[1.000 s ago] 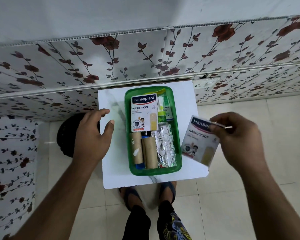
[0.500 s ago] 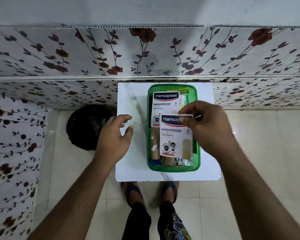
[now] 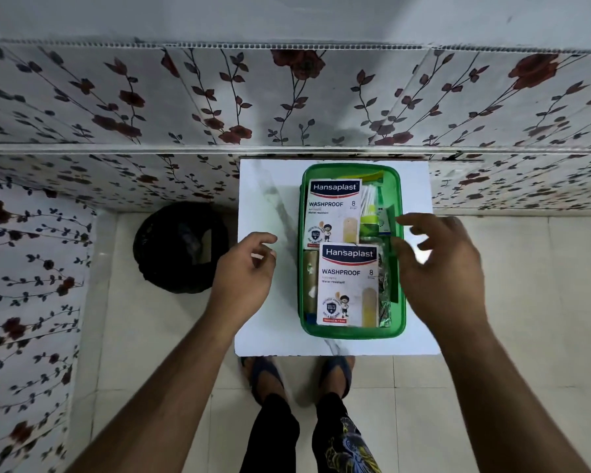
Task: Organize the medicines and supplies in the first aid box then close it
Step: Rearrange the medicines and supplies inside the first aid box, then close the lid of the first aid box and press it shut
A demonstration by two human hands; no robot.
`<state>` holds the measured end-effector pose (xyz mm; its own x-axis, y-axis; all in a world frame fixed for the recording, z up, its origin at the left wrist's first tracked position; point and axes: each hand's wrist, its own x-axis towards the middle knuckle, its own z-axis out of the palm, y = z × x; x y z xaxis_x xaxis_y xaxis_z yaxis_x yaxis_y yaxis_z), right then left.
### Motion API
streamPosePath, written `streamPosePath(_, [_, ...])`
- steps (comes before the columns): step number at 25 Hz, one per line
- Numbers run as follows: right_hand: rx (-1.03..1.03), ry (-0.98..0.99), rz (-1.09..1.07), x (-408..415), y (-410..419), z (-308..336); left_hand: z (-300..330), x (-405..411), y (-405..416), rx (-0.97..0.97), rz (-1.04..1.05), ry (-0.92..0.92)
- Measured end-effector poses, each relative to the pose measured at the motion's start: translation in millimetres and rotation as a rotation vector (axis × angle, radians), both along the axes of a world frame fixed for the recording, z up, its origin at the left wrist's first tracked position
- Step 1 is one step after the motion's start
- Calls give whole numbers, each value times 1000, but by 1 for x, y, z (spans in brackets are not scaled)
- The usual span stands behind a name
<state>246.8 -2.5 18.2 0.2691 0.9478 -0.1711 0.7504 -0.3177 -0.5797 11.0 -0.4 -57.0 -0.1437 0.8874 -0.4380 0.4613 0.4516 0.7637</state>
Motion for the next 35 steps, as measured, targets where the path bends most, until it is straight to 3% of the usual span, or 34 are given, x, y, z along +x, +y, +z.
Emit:
streamPosePath(3, [-311, -15, 37, 16, -5, -6, -5, 13, 6, -141, -61, 4])
streamPosePath(5, [-394, -20, 135, 10, -12, -13, -5, 23, 12, -177, -144, 59])
streamPosePath(12, [-278, -7, 104, 13, -17, -20, -8, 31, 24, -232, -305, 199])
streamPosePath(17, [-223, 131, -68, 34, -22, 10, 19, 23, 26, -275, -168, 149])
streamPosePath(19, [-223, 139, -74, 42, -21, 15, 51, 13, 23, -208, -122, 302])
streamPosePath(23, [-272, 70, 29, 36, -17, 2, 129, -3, 17, 51, -226, 667])
streamPosePath(29, [-276, 66, 138, 13, -21, -28, 161, 52, 15, 219, -323, 682])
streamPosePath(35, [-349, 416, -37, 29, -27, -36, 123, 119, -1, 336, -406, 857])
